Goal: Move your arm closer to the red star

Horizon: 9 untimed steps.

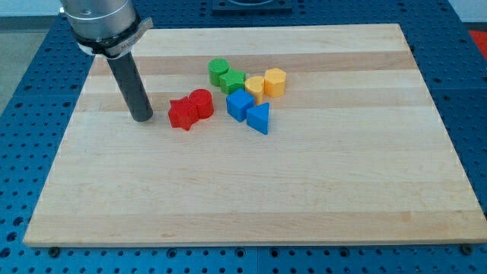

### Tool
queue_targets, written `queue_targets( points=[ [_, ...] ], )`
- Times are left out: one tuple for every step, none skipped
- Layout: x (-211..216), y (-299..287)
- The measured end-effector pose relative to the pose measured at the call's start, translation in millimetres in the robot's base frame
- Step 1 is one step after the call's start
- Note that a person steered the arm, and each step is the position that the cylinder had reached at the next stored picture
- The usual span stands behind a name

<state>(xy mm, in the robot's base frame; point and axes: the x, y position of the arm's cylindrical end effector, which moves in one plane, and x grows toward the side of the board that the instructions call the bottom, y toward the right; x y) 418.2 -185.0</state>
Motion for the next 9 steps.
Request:
queue_targets(
  points=[
    [12.0,-10.1],
    [17.6,-4.7],
    [17.6,-1.1],
    [15.0,2.8],
    [12.3,2.8],
    [7.7,3.7],
    [6.1,4.8],
    [6.1,5.2],
    [6.1,7.3]
  ],
)
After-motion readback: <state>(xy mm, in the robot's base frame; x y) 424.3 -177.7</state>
